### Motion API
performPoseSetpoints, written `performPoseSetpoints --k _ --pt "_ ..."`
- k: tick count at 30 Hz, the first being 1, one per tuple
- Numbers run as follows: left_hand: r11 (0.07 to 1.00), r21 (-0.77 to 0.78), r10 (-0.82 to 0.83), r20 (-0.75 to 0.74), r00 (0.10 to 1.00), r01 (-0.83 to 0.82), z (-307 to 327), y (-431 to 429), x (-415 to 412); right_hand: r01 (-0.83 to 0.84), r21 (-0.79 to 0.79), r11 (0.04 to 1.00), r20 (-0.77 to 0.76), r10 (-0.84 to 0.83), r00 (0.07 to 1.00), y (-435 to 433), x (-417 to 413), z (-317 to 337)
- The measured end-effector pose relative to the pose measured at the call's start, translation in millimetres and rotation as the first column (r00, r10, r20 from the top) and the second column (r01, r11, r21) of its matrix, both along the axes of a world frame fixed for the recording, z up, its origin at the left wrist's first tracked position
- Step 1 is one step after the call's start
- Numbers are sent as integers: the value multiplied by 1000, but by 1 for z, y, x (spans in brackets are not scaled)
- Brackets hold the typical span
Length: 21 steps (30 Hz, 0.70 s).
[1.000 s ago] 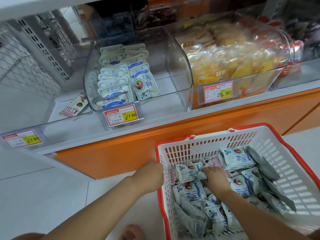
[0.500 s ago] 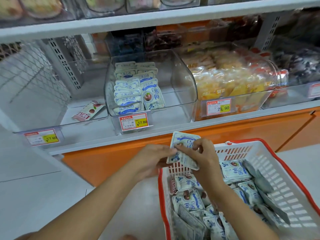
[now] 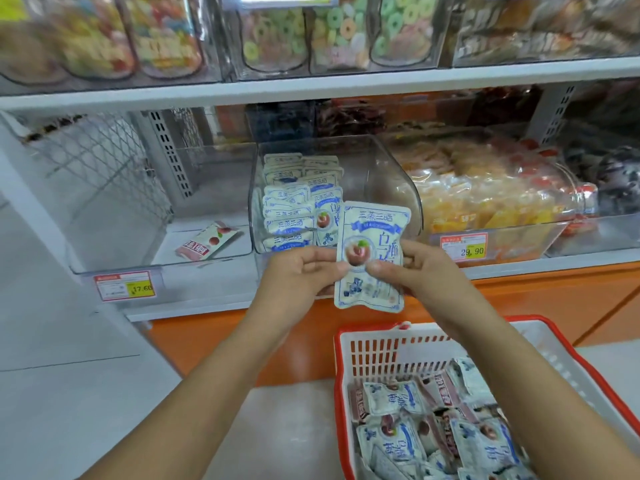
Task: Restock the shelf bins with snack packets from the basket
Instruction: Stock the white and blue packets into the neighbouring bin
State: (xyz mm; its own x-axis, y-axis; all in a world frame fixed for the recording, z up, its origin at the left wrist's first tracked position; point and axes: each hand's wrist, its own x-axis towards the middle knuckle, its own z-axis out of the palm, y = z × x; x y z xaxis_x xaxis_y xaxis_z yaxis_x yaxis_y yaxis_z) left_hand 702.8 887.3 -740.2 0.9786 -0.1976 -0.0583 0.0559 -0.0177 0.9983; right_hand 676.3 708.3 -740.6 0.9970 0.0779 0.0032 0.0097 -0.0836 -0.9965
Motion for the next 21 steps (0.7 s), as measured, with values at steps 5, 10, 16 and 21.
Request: performPoseSetpoints --k 5,10,16,21 --pt "936 189 223 336 915 -298 15 20 21 180 47 983 107 -184 977 -5 60 37" --pt "783 394 283 463 840 -481 8 42 42 164 -148 975 -68 -175 982 1 140 26" --pt "778 392 238 539 808 -491 3 44 44 -57 -462 885 -334 -114 936 11 192 -16" --pt "752 465 180 538 823 -468 -4 47 51 -48 -588 807 -325 -182 928 18 203 -19"
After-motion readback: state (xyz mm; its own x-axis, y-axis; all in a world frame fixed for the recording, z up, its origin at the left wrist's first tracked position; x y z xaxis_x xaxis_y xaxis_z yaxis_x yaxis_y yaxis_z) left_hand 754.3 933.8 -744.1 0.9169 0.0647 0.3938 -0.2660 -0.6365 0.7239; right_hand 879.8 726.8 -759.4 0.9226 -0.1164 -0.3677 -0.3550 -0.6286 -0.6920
